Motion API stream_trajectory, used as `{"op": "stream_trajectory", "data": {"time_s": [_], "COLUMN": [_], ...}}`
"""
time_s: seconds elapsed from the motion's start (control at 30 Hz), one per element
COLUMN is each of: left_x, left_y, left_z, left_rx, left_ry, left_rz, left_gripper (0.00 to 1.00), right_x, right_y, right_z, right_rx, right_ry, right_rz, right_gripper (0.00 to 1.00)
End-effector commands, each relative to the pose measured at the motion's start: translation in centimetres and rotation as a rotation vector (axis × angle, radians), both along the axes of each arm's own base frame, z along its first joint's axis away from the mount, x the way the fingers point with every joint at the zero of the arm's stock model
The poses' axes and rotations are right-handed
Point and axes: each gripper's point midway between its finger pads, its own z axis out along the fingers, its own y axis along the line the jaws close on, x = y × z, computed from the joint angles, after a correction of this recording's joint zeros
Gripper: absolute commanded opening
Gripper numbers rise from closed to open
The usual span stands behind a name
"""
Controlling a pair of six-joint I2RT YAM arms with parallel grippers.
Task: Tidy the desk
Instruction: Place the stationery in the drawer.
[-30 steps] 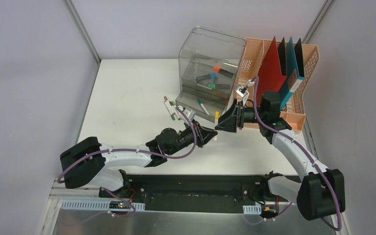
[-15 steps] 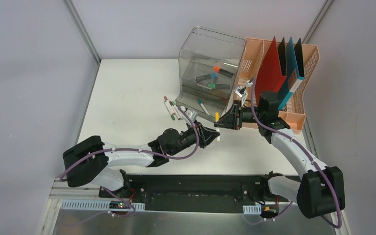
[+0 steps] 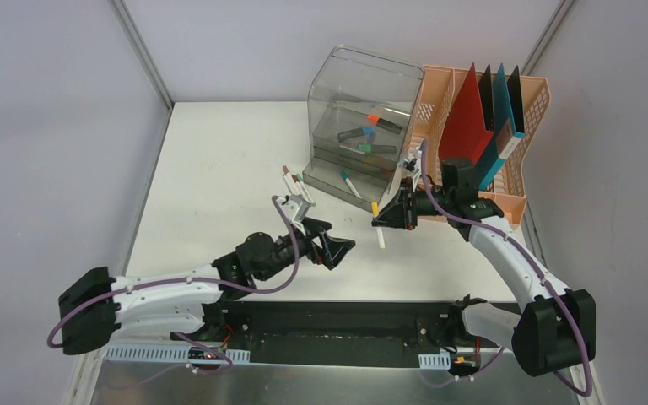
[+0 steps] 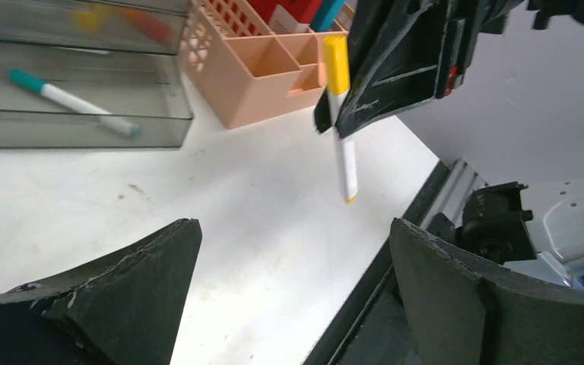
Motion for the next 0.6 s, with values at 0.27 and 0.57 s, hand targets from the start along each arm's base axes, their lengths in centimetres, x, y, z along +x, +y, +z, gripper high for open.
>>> {"op": "stream_trajectory", "data": {"time_s": [0.27,0.57], "left_x": [2.1,4.8], "left_y": [11.9,13.9], "left_z": [-4.1,-7.9], "left_rx": [0.295,0.352], "left_ry": [-0.107,-0.262], "left_rz": [0.357,0.534], "left_gripper": [0.99,0.99], "right_x": [5.0,7.4], "right_y": [-3.4,-1.5], "right_z": [0.2,0.6], "right_rx": [-0.297,-0.52], "right_ry": [-0.287,-0.563], "right_rz": [-0.193,-0.094], "right_gripper": [0.0,0.0]}}
